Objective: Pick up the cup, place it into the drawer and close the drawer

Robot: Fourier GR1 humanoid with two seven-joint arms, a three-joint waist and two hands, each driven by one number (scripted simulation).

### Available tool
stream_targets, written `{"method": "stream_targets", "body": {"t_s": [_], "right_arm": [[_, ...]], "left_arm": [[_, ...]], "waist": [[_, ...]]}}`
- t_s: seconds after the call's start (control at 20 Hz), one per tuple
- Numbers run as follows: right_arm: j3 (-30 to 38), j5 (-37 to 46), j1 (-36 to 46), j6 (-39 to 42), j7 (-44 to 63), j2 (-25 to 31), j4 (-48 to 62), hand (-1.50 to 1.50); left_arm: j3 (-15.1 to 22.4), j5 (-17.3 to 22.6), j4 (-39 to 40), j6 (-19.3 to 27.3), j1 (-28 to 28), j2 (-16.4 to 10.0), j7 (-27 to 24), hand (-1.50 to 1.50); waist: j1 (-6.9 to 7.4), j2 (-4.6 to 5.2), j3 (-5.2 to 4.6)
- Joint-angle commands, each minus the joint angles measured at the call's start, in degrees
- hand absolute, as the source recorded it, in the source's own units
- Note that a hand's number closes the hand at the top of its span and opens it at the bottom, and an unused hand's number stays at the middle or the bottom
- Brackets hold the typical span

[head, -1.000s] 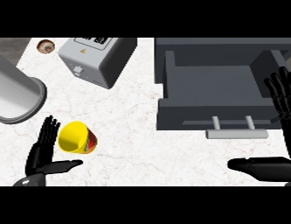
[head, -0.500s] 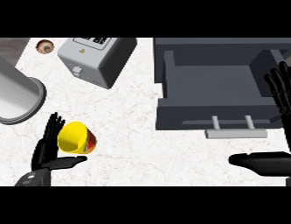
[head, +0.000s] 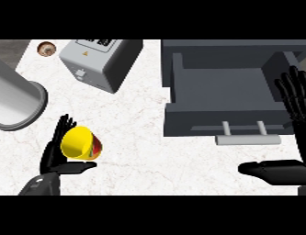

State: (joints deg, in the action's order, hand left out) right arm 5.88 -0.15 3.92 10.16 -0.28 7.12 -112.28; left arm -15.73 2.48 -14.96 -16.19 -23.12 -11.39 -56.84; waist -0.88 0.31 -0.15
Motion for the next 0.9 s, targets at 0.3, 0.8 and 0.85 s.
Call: {"method": "stream_targets", "body": {"t_s": [0.3,0.8,0.85], "right_arm": [[1.7,-2.0,1.2,0.8,1.7,1.4,-0.8,-1.50],[0.1,0.8,-1.4,1.0,-3.4,0.0,2.8,-1.50],[-0.1,0.8,3.7,-1.0,2.2,0.0,1.9,-1.50]], "left_arm": [[1.0,1.6,-1.9,-13.0,-2.1,2.5,-4.3,1.50],[-1.6,5.6,-4.2,-14.1,-2.8,1.3,-4.8,1.50],[-2.9,6.4,-3.9,-10.8,-5.2,1.4,-4.3,1.50]], "waist": [[-0.37,0.03,-0.04],[0.06,0.09,0.01],[-0.09,0.27,-0.09]]}}
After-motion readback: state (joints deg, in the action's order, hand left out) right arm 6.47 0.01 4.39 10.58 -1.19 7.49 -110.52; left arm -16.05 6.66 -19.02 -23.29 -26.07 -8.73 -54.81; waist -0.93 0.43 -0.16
